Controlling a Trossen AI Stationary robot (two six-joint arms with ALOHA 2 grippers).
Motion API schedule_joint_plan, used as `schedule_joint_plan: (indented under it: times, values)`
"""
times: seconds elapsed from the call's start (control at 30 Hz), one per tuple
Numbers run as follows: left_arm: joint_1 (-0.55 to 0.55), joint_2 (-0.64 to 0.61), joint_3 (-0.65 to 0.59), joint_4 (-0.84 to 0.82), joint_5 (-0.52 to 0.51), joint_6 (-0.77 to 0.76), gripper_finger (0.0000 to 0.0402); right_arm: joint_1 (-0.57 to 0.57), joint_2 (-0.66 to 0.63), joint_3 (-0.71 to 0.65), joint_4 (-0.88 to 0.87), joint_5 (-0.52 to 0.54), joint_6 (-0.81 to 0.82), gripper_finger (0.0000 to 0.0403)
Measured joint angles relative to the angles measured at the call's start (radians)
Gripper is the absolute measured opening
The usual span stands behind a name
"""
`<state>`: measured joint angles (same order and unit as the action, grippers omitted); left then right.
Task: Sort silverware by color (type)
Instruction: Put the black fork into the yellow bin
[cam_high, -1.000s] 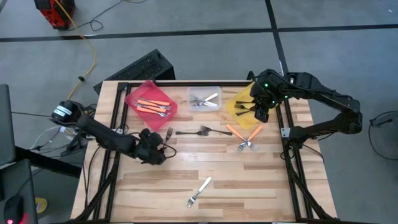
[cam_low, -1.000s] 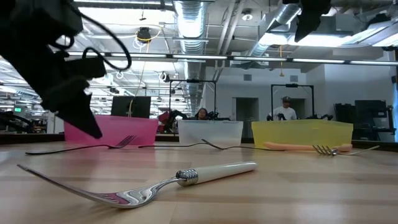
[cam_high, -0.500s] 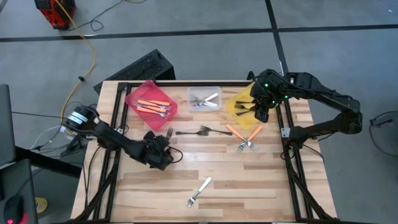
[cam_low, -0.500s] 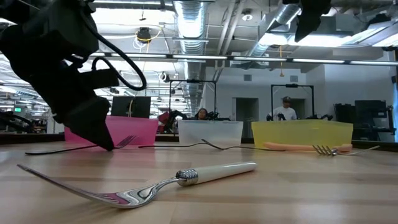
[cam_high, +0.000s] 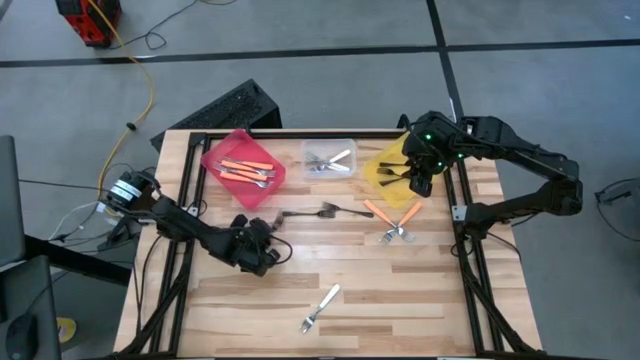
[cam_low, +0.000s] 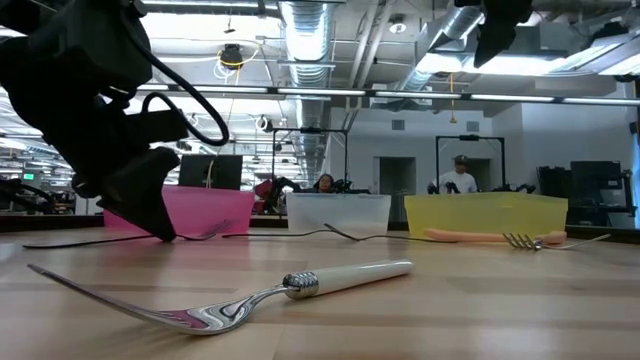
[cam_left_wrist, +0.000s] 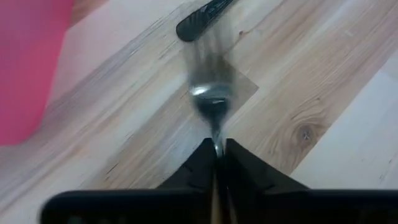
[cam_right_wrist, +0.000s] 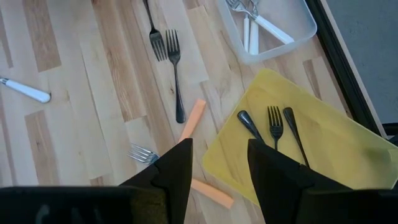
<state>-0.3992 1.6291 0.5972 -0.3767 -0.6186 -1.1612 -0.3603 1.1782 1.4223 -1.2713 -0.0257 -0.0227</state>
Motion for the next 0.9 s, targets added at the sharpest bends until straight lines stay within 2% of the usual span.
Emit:
schedule_joint_plan:
  times: [0.07,0.33,0.73,0.9]
  values:
    - [0.0,0.0,0.0,-0.005,-0.001,0.0,0.0008,0.0,0.0,0.0,0.0,0.0,0.0,0.0177]
    - [-0.008,-0.01,-0.009,0.042,-0.028,0.029,0.0003,0.016,0.0,0.0,0.001,0.0,-0.001,0.0177]
    - [-0.028,-0.188,-0.011,0.123,-0.126,0.104,0.0001,0.095,0.0,-0.001,0.047,0.0,-0.004,0.0177]
    - [-0.04,-0.244,-0.01,0.184,-0.216,0.173,0.0001,0.135,0.0,-0.001,0.112,0.0,-0.041,0.0177]
